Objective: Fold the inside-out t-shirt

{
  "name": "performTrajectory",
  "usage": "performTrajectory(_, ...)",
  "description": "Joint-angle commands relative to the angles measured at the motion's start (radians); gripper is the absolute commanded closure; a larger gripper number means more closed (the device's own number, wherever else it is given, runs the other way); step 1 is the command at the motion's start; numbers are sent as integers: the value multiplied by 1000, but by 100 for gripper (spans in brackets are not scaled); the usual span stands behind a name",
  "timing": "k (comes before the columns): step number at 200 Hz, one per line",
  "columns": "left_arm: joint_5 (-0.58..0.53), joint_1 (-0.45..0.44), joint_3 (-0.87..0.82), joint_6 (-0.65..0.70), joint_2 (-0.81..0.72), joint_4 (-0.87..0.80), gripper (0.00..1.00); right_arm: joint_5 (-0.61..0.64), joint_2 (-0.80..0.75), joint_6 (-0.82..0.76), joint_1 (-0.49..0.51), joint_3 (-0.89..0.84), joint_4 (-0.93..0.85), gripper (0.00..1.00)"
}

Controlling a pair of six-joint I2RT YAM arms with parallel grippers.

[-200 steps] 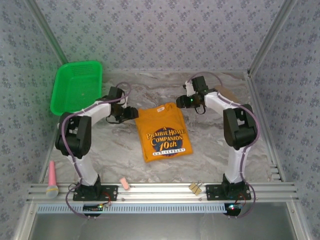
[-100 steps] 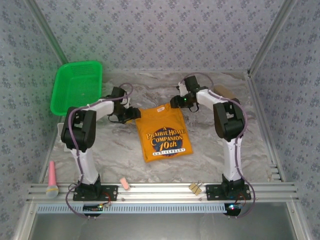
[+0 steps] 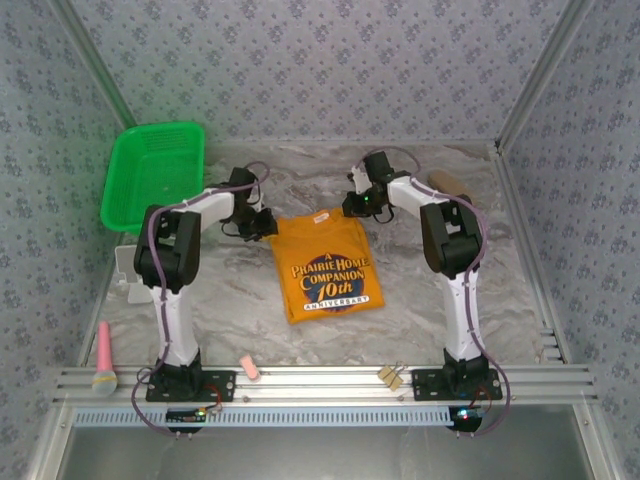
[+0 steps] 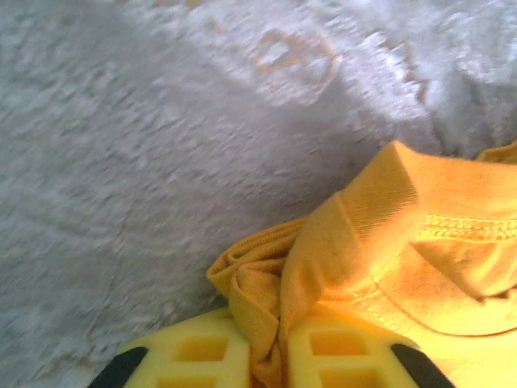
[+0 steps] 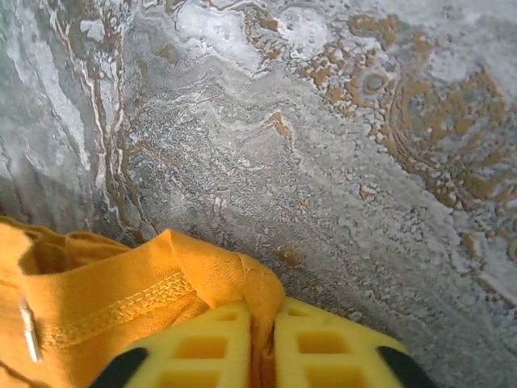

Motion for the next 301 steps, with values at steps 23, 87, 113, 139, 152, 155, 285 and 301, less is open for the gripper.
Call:
performTrajectory(23,28,-48,43,91,40,112,100,-165,-16,11,-19,-39,39,100)
performTrajectory(87,-2,-31,48,120,9,-54,100,-57,-162,46,-74,-120,31,83)
performTrajectory(113,34,-29,-7,105,-23,28,56,-7,-167,42,-74,-138,20,67)
performTrajectory(139,33,-20,-38,81,-68,119,36,-12,-143,35,-77,-122,9,52)
performTrajectory(152,15,-13,-8,83,-49,98,36,-17,-115,26,-81,-88,-14,51)
performTrajectory(155,15,-11,-1,85,-43,93,36,-14,-108,25,-80,-78,-20,51)
performTrajectory(285,8,-81,194,160,138,-38,100,-112,-4,11,-52,9,-114,91)
performTrajectory(301,-29,-84,236,233,127,-96,100,-188,-5,5,-64,25,-108,100)
